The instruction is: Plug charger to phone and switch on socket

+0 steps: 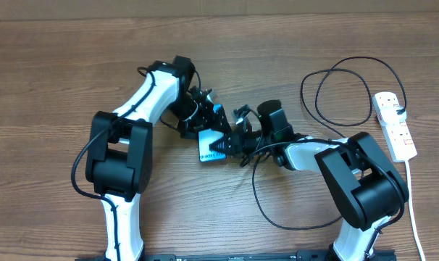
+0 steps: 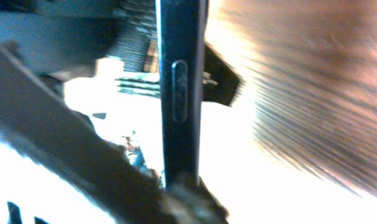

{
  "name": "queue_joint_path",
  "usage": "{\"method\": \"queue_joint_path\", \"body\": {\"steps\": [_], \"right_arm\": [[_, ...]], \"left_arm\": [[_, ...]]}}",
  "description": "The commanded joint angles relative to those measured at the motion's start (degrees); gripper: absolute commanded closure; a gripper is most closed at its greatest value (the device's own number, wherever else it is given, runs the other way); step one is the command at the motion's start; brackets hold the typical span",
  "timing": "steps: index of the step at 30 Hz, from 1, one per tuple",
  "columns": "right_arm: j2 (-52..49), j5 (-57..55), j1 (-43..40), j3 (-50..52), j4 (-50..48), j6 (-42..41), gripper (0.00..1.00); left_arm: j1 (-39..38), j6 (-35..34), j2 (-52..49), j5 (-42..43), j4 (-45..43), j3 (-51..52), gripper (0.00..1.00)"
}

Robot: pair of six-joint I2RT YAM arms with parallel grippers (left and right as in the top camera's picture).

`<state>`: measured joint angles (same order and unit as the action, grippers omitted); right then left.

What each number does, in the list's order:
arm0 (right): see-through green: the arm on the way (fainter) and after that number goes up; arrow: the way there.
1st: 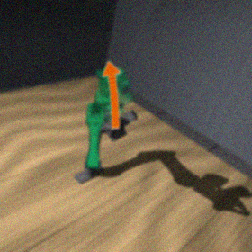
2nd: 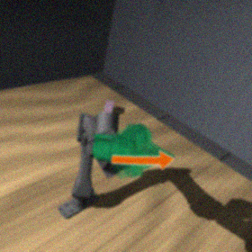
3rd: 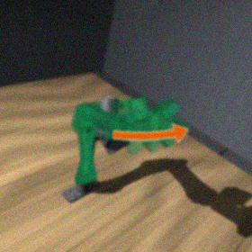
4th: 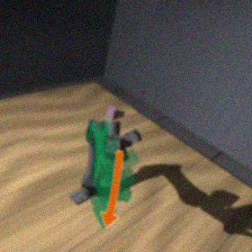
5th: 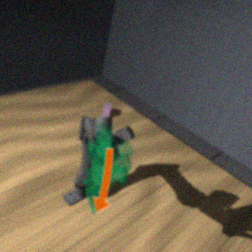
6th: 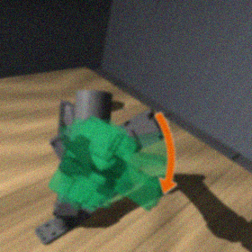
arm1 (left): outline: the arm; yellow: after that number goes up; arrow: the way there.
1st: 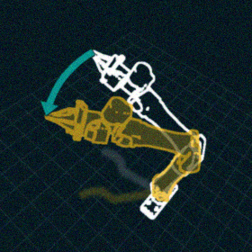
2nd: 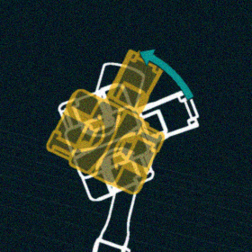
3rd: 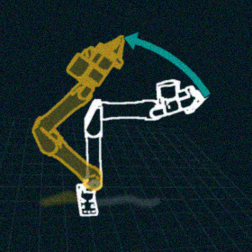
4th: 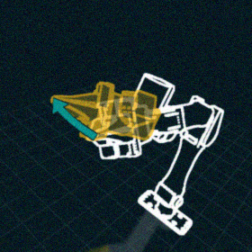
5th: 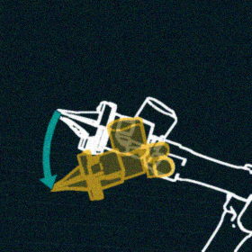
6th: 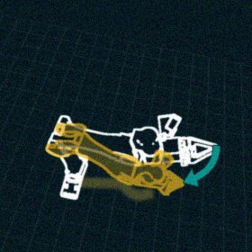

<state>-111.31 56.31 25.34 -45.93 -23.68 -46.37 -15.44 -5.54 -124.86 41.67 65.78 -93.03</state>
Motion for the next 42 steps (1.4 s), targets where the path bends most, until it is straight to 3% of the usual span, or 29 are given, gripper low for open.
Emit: {"method": "queue_joint_path", "body": {"steps": [1, 5, 10, 13, 16, 17, 20, 22, 23, 26, 27, 29, 32, 36, 42], "right_arm": [[2.99, 7.61, -1.09, -1.4, -5.29, -7.52, 0.96], [2.99, 7.89, -1.2, -1.4, -9.57, -11.61, 0.96], [2.99, 7.89, -0.96, -1.4, -11.87, -13.92, 0.96], [2.99, 7.87, -0.98, -1.4, -11.85, -13.92, 0.96], [2.99, 7.85, -0.98, -1.4, -11.87, -15.02, 0.96], [2.99, 7.85, -1.01, -1.4, -11.89, -15.15, 0.96], [2.99, 7.85, -0.98, -1.4, -11.89, -15.12, 0.96], [2.99, 7.85, -0.98, -1.4, -11.89, -15.12, 0.96], [2.99, 7.85, -0.98, -1.4, -11.89, -15.1, 0.91], [2.99, 7.87, -1.01, -1.4, -11.89, -14.91, 0.39], [2.99, 7.89, -1.09, -1.4, -11.91, -14.91, 0.28], [2.99, 8.26, -1.7, -1.4, -11.91, -14.67, 0.14], [3.19, 9.62, -3.82, -1.4, -12.07, -14.69, 0.0], [4.98, 10.99, -7.32, -1.4, -12.07, -14.75, 0.0], [11.26, 12.41, -11.56, -1.4, -10.95, -14.93, 0.0]], "left_arm": [[0.13, 9.03, -0.92, 23.23, 1.05, -1.79, 0.21], [1.57, 12.52, -0.92, 35.15, 0.44, -2.05, 0.28], [1.51, 13.75, -0.92, 39.5, -0.46, -2.05, 0.29], [1.51, 14.16, -0.92, 41.0, -0.5, -2.05, 0.43], [1.73, 14.58, -0.92, 43.87, -0.74, -2.05, 0.67], [2.05, 14.56, -0.92, 45.42, -1.36, -2.05, 0.71], [2.45, 14.56, -0.92, 46.88, -2.14, -2.05, 0.72], [2.47, 14.58, -0.92, 46.88, -2.25, -2.05, 0.89], [2.47, 14.56, -0.92, 46.86, -2.36, -2.05, 0.96], [2.47, 14.56, -0.92, 46.64, -2.95, -2.03, 0.96], [2.56, 14.53, -0.92, 46.4, -3.21, -2.05, 0.96], [2.97, 14.51, -0.92, 45.27, -3.67, -2.05, 0.96], [4.04, 14.49, -0.92, 41.94, -3.65, -2.03, 0.96], [6.25, 14.08, -0.92, 37.05, -3.1, -2.03, 0.96], [10.43, 13.64, -0.92, 36.74, -0.63, -2.03, 0.96]]}}
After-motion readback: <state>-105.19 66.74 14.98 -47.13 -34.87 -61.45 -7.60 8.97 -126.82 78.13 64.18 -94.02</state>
